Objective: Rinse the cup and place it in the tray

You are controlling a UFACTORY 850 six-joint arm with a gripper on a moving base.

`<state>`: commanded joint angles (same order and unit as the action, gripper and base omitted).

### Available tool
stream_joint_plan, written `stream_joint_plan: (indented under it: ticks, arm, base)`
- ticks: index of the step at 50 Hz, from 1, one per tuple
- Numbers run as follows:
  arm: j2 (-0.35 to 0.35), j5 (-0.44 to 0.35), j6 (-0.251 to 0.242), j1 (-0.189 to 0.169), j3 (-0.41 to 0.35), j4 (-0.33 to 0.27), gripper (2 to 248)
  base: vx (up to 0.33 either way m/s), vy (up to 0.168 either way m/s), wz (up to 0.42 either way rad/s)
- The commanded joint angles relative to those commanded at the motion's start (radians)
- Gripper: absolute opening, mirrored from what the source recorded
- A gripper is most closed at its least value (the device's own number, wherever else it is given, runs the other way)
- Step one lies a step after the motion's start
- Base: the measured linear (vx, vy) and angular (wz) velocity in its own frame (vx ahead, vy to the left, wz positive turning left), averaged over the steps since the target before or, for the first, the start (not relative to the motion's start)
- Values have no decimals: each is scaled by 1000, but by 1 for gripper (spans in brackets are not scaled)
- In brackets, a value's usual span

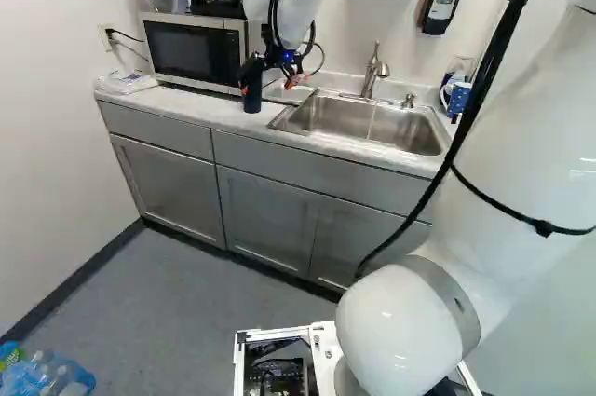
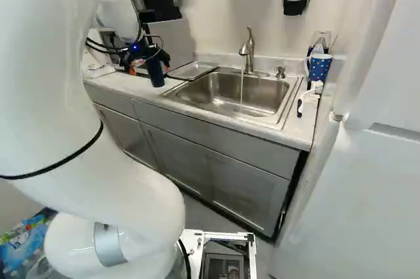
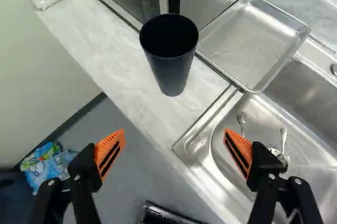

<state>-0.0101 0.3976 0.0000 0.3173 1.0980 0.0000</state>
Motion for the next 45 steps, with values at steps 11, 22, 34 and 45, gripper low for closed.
stream_joint_plan:
  ticks: [11,22,34,45]
  arm:
    - [20,-58,0,0,-6,0,247]
    - [41,-117,0,0,-11,0,247]
    - [63,-181,0,0,-17,0,247]
    - [83,-239,0,0,-22,0,247]
  base:
    - [0,0,0]
    - [0,0,0]
    - [0,0,0]
    - [0,0,0]
